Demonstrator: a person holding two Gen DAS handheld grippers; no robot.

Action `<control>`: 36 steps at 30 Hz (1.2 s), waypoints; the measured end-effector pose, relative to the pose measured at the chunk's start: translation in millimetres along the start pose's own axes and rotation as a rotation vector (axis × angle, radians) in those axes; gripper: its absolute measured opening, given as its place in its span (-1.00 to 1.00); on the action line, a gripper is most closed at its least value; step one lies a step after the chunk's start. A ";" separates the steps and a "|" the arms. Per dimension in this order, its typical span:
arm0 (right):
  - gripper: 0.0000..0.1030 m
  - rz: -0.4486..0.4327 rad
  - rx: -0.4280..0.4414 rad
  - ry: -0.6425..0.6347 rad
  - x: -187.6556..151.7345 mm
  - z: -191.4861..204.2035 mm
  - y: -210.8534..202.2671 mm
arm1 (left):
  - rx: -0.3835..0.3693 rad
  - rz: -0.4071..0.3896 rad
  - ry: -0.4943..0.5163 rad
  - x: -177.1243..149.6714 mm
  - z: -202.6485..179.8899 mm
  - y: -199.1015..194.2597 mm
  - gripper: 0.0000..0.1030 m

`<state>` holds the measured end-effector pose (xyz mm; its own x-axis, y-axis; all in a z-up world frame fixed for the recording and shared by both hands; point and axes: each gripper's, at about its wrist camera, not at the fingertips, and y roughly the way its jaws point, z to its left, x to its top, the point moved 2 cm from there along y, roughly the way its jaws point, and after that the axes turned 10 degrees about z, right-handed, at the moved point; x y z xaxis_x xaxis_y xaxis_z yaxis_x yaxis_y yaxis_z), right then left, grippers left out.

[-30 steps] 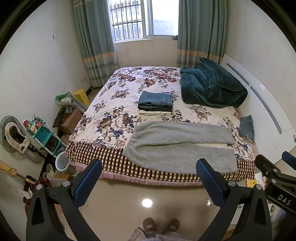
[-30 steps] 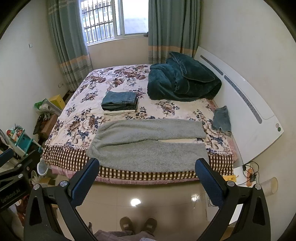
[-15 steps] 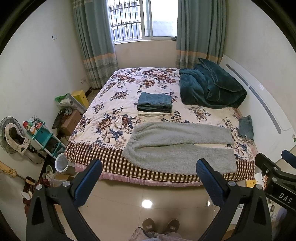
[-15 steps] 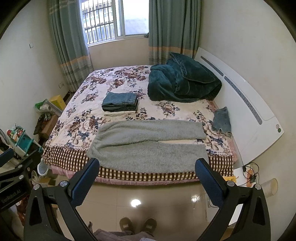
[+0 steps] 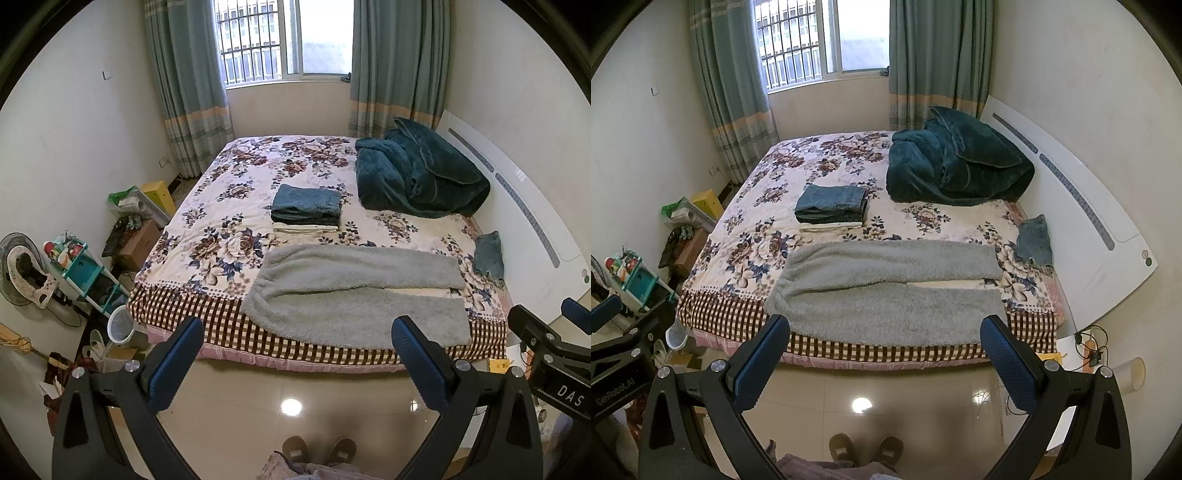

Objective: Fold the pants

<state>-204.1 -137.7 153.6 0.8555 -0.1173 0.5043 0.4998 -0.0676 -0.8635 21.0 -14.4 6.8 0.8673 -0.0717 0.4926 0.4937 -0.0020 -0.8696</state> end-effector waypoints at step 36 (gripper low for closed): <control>1.00 0.045 0.029 0.025 10.0 -23.1 24.4 | 0.010 0.013 -0.031 -13.8 -18.9 22.4 1.00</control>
<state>-186.5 -163.4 137.5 0.8738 -0.1441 0.4644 0.4648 -0.0330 -0.8848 18.9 -32.3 -20.2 0.8752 -0.0403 0.4821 0.4828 0.0085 -0.8757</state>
